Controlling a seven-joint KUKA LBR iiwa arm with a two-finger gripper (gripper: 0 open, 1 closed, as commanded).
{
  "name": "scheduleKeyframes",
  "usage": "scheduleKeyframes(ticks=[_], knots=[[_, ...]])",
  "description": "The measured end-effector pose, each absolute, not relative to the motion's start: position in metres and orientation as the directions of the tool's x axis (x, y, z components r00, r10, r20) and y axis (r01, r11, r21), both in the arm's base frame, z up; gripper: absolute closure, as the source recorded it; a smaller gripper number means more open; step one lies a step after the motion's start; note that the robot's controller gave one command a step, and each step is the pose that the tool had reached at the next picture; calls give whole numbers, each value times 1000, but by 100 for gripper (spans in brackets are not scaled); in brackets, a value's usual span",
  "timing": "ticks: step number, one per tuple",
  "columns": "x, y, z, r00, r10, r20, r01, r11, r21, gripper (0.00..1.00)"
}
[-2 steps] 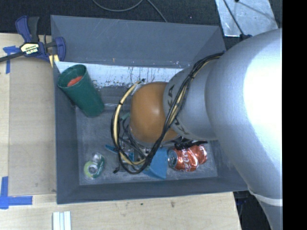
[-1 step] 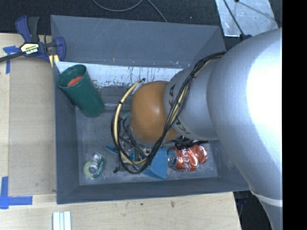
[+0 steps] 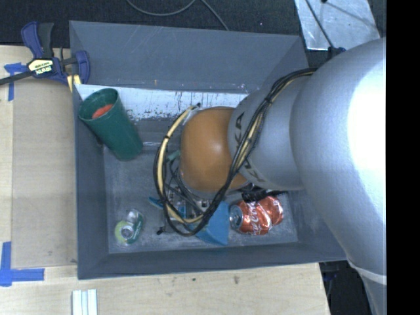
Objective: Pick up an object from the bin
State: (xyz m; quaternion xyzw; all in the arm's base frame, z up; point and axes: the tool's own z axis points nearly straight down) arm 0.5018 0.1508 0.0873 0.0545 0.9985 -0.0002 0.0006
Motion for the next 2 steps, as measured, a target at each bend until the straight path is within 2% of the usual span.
scheduleKeyframes(ticks=[1,2], knots=[[503,151,97,-994,109,-5,109,994,1,100],[502,151,105,-994,109,-1,109,994,0,100]])
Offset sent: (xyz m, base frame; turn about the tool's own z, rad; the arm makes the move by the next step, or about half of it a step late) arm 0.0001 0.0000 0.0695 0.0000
